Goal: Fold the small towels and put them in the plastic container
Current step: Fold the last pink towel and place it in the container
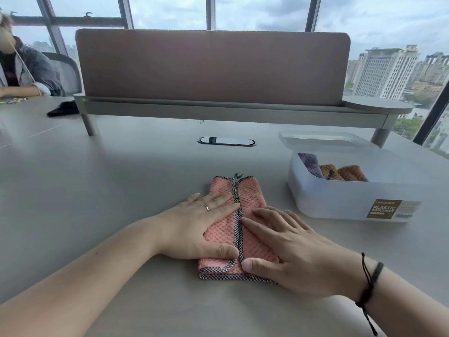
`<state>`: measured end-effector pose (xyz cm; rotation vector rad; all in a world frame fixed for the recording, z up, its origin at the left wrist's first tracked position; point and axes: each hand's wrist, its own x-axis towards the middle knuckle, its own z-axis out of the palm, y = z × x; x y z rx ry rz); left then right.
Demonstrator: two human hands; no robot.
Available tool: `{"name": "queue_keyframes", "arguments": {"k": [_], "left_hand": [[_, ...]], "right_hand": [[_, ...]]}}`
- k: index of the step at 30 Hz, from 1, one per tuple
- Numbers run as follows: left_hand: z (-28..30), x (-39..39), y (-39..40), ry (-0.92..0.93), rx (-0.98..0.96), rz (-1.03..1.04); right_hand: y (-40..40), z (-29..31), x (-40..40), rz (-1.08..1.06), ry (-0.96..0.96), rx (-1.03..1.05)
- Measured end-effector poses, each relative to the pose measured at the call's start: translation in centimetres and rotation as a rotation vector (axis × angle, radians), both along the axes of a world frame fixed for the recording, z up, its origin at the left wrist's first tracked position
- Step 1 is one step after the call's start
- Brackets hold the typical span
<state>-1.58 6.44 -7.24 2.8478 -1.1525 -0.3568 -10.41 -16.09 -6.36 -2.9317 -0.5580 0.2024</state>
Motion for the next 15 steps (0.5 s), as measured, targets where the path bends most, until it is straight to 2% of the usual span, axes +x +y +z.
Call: {"name": "queue_keyframes", "arguments": {"k": [3,5,11,15], "left_hand": [[-0.1,-0.1,-0.1,-0.003,0.013,0.018],[-0.2,-0.2,-0.1,-0.012,0.022,0.024],[-0.3,-0.5,-0.4,-0.037,0.033,0.060],[-0.4,-0.3,-0.4,-0.045,0.006,0.079]], "right_hand": [[-1.6,0.5,1.1,0.062,-0.112,0.236],[-2.8,0.9,1.6,0.060,-0.170,0.262],[-3.0,1.1,1.2,0.112,0.077,0.372],[-2.6,1.4,1.0,0.140,0.103,0.350]]}}
